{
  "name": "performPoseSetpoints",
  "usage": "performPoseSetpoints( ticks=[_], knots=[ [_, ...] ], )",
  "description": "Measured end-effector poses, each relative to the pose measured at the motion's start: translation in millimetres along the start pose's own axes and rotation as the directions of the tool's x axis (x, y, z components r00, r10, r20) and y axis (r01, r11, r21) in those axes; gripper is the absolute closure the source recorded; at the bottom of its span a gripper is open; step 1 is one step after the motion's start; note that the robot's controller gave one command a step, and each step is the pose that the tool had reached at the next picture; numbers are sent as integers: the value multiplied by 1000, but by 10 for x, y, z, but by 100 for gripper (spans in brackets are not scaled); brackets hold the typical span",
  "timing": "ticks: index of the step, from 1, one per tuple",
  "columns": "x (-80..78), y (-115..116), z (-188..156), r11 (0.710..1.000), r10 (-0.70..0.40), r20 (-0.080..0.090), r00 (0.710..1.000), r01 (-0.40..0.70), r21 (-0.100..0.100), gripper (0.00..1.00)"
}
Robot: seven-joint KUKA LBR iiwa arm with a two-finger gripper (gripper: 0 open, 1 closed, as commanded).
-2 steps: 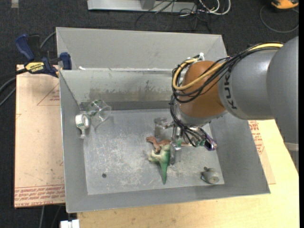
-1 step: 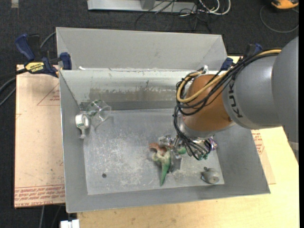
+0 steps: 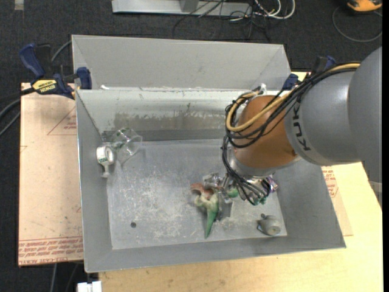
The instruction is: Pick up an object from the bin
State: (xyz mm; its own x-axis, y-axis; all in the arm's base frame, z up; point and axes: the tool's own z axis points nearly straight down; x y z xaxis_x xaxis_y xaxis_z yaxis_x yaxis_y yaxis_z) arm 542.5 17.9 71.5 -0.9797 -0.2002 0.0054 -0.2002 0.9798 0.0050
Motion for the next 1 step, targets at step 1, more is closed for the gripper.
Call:
performPoseSetpoints(
  ticks=[1],
  knots=[
    [91, -99, -1432, 1000, 17, 2, 1000, -17, 0, 100]
  ],
)
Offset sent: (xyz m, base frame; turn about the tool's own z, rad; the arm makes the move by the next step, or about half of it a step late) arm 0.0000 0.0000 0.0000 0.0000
